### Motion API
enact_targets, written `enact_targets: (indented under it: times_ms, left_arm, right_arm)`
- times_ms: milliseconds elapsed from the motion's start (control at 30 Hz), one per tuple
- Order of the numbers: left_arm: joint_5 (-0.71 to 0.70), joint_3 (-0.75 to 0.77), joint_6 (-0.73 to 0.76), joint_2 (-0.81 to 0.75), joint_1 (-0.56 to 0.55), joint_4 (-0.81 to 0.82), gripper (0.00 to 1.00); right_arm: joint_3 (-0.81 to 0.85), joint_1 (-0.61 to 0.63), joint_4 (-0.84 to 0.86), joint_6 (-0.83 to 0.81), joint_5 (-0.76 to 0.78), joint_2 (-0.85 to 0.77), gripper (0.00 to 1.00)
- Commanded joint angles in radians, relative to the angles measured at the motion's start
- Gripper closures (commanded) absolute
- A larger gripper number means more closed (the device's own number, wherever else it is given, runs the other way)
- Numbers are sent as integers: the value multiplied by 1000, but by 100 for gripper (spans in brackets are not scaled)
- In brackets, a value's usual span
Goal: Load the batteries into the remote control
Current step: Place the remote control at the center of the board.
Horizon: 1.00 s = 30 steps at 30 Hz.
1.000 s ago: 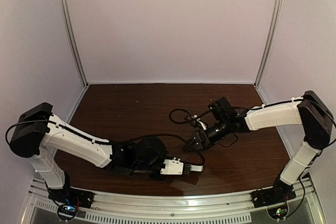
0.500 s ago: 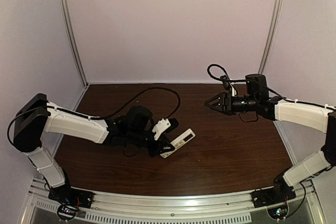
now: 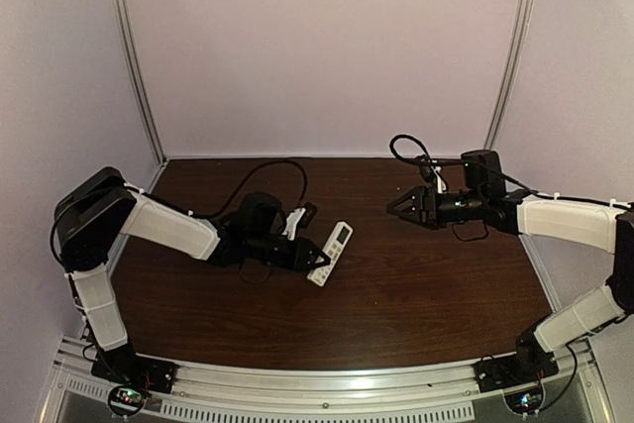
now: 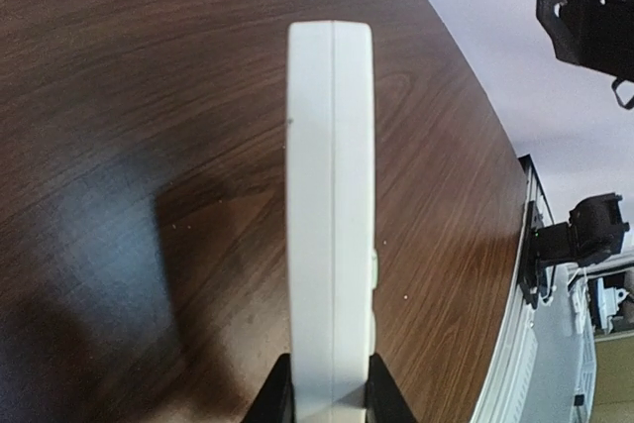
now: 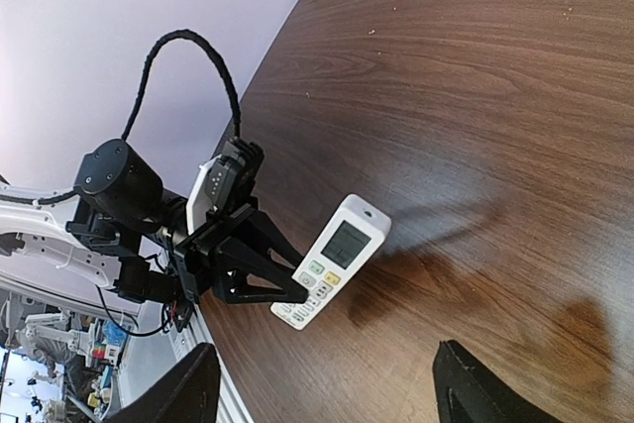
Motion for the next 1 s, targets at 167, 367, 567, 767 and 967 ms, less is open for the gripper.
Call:
enact_targets:
  times_ms: [167, 367, 567, 767, 967]
  left_arm:
    - [-87, -1, -219, 64, 5, 80, 99]
    - [-127, 21, -255, 98, 7, 27, 96]
    - [-175, 40, -267, 110, 27, -69, 83]
    - [-251, 71, -227, 86, 40, -221, 49]
    - [-289, 34, -204, 19, 101, -281, 31]
  right_arm:
    - [-21, -3, -12, -20, 6, 3, 24]
    - [-24, -3, -6, -20, 1, 11, 23]
    - [-19, -3, -18, -27, -11, 16, 23]
    - [-19, -3, -57, -49, 0, 6, 22]
    - [-24, -3, -78, -65, 15, -3, 22]
